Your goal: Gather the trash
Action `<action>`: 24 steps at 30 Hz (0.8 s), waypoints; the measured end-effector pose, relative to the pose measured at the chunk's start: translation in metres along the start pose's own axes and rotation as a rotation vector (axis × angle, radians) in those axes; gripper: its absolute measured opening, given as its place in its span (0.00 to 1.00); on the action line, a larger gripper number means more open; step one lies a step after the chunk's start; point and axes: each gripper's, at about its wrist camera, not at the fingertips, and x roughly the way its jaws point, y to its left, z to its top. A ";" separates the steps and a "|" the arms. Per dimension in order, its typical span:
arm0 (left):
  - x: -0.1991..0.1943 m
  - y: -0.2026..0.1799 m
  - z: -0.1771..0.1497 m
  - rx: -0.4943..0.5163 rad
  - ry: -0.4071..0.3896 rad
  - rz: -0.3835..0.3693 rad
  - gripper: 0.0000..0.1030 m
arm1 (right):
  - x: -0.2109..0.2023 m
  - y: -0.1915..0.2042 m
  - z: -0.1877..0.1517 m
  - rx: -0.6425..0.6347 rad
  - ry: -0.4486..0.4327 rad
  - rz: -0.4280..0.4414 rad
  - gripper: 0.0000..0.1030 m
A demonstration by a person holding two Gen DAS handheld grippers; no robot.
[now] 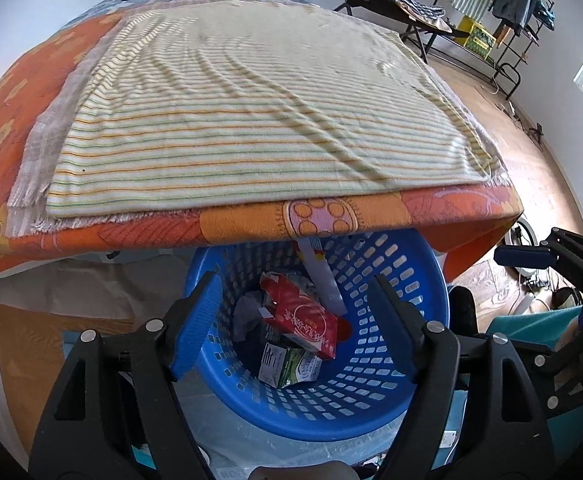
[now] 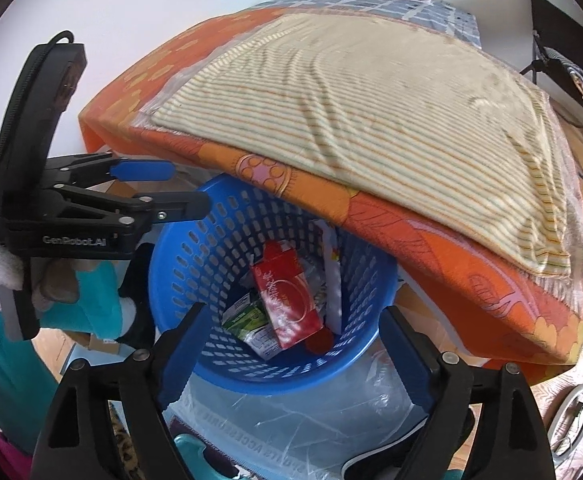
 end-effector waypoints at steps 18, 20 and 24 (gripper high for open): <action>-0.040 -0.004 0.034 -0.061 -0.114 -0.022 0.80 | -0.036 -0.030 0.025 0.144 -0.157 -0.048 0.90; -0.046 -0.007 0.037 -0.050 -0.133 -0.020 0.80 | -0.041 -0.033 0.028 0.160 -0.181 -0.051 0.91; -0.058 -0.014 0.041 -0.039 -0.174 -0.023 0.80 | -0.054 -0.039 0.032 0.195 -0.242 -0.051 0.93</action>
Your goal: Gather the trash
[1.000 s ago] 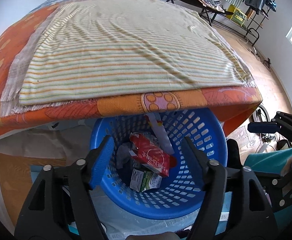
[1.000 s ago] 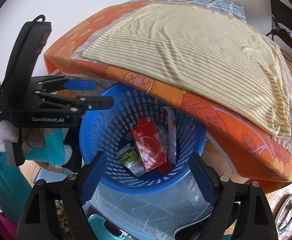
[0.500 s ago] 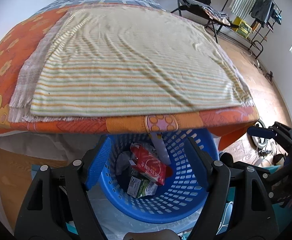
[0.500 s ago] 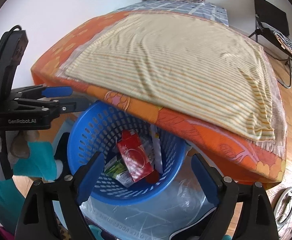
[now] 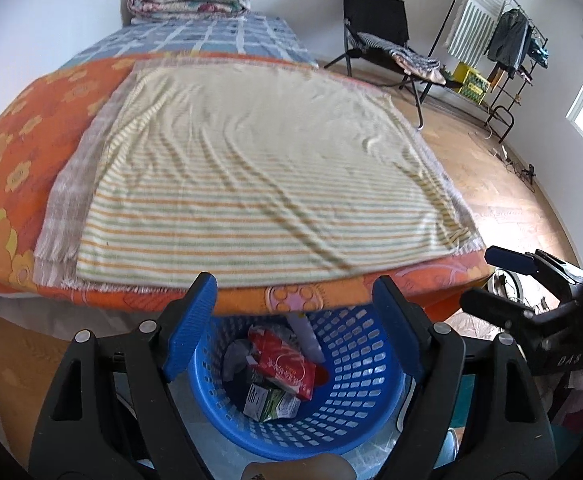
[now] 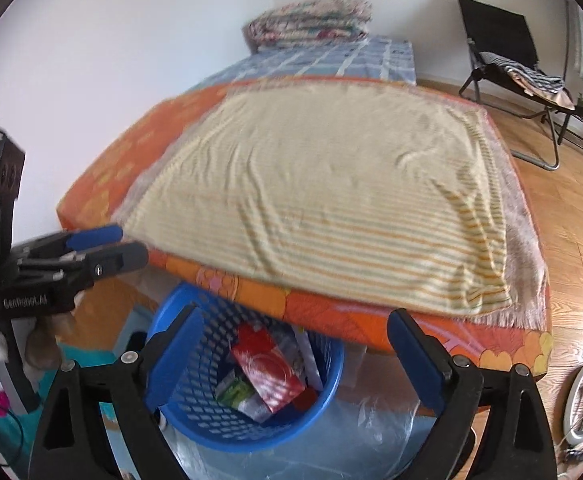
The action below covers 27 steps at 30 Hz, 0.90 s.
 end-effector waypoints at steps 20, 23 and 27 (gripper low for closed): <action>-0.043 -0.026 0.028 0.033 -0.165 -0.001 0.92 | -0.051 -0.021 0.029 0.146 -0.248 0.030 1.00; -0.045 -0.028 0.030 0.029 -0.175 0.011 0.99 | -0.054 -0.020 0.030 0.148 -0.258 0.032 1.00; -0.049 -0.030 0.031 0.029 -0.196 0.019 0.99 | -0.057 -0.019 0.032 0.153 -0.274 0.031 1.00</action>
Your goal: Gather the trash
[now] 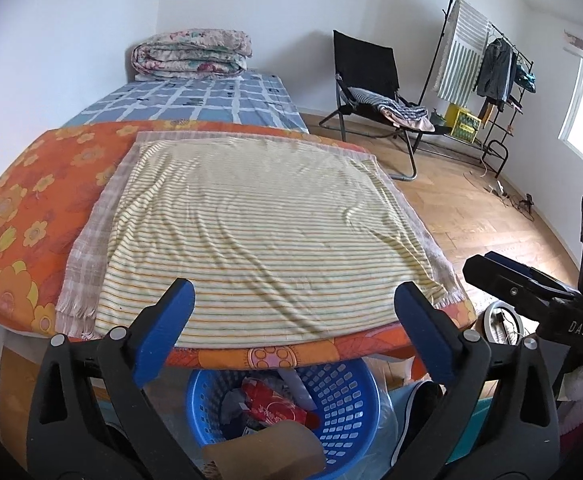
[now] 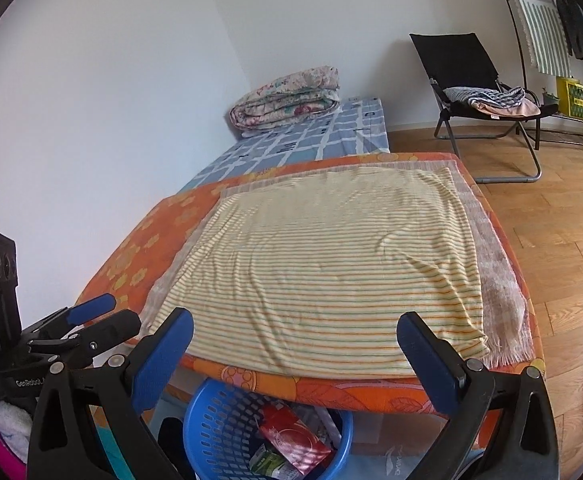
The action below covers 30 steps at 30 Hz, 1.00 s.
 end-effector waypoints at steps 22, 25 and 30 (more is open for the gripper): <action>-0.006 -0.003 0.001 -0.001 -0.014 0.012 0.99 | 0.005 -0.012 0.000 0.070 0.016 -0.002 1.00; -0.006 -0.003 0.001 -0.004 -0.013 0.009 0.99 | 0.005 -0.013 0.000 0.075 0.018 -0.003 1.00; -0.006 -0.003 0.001 0.001 -0.013 0.011 0.99 | 0.006 -0.014 -0.001 0.085 0.022 -0.003 1.00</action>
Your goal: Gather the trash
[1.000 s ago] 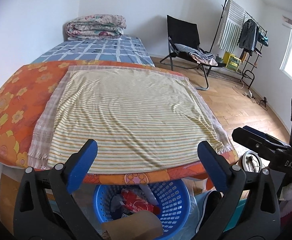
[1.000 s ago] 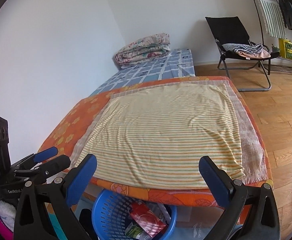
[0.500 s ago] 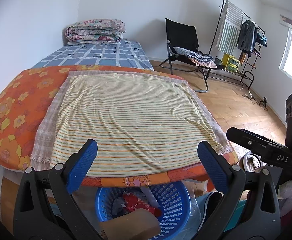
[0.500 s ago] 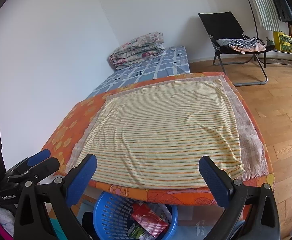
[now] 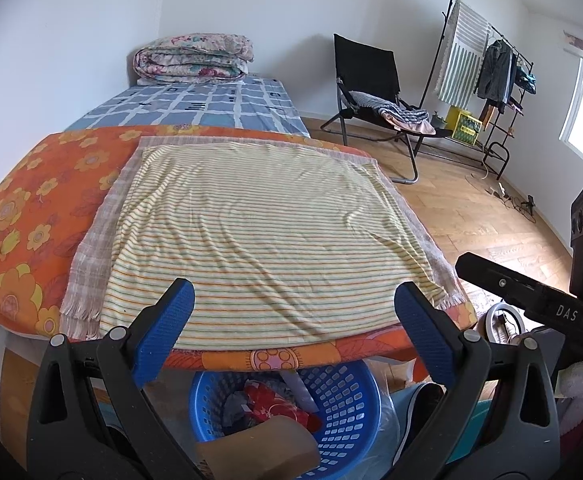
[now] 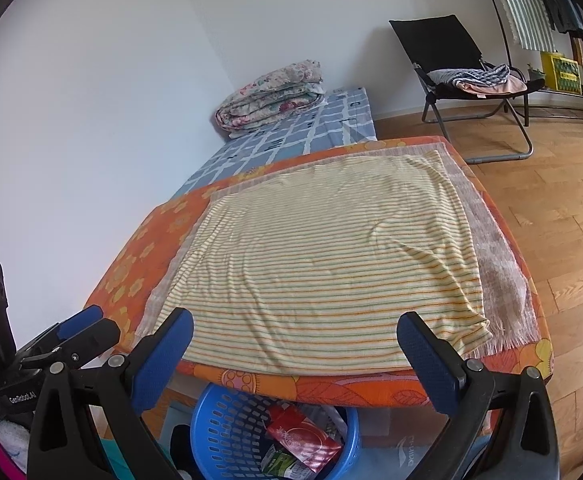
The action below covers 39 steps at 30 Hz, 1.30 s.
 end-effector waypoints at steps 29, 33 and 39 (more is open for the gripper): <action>0.003 0.002 -0.002 -0.002 0.008 -0.003 0.99 | 0.008 -0.004 -0.003 0.033 0.043 0.002 1.00; 0.003 0.002 -0.002 -0.002 0.008 -0.003 0.99 | 0.008 -0.004 -0.003 0.034 0.046 0.001 1.00; 0.002 0.001 -0.002 0.000 0.008 -0.001 0.99 | 0.010 -0.005 -0.005 0.040 0.055 0.001 1.00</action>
